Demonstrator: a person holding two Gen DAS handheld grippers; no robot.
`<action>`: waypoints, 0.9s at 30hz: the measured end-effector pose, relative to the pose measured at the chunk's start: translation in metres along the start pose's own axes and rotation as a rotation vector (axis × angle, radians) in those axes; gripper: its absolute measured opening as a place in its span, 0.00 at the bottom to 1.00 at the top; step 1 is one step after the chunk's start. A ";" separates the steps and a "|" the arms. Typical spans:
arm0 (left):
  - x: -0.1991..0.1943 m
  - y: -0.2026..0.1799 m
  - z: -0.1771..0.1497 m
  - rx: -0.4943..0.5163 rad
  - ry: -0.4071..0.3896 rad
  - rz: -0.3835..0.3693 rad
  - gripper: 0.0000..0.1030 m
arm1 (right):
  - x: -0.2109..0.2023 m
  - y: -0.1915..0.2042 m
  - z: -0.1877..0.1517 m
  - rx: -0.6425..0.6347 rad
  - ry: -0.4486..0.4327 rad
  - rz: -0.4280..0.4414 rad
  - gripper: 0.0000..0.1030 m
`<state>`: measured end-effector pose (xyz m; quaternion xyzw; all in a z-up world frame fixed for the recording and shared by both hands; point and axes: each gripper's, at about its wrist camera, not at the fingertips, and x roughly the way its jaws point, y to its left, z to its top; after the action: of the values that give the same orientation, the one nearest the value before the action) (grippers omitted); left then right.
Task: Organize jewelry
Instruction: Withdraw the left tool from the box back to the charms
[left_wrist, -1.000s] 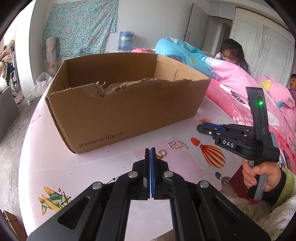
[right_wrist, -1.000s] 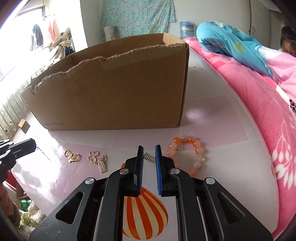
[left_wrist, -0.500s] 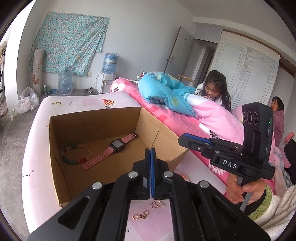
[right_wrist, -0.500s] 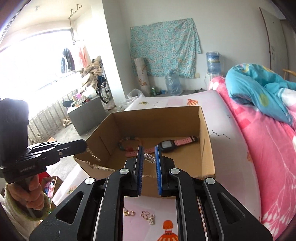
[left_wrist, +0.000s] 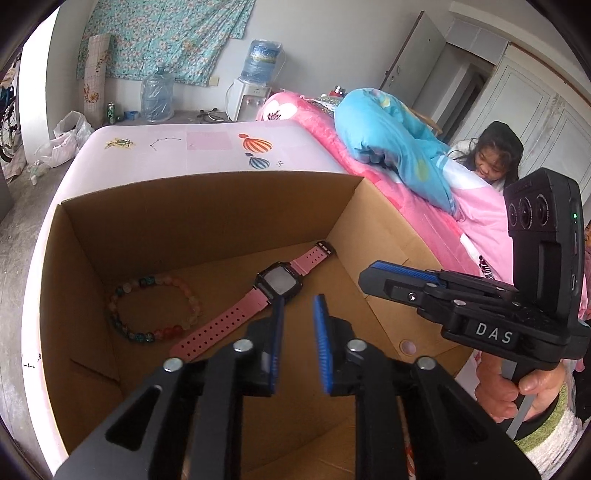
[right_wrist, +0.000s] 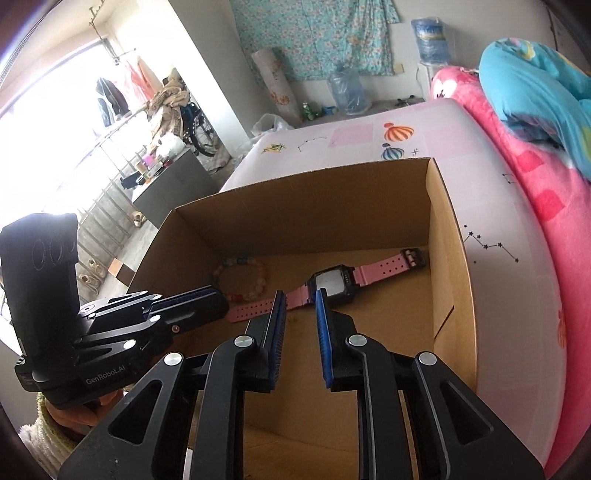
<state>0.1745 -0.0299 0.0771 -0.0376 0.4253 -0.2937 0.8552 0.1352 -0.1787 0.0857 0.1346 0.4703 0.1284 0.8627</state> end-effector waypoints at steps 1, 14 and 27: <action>0.000 0.001 -0.001 -0.004 -0.006 0.010 0.32 | -0.004 -0.001 -0.002 0.008 -0.010 0.003 0.20; -0.102 -0.011 -0.049 0.074 -0.225 -0.061 0.32 | -0.107 0.004 -0.053 -0.067 -0.217 0.085 0.20; -0.069 -0.039 -0.174 0.185 -0.059 0.017 0.32 | -0.070 -0.010 -0.171 0.045 -0.012 0.056 0.19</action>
<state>-0.0066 0.0070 0.0274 0.0366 0.3715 -0.3232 0.8696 -0.0455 -0.1931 0.0476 0.1677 0.4641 0.1411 0.8582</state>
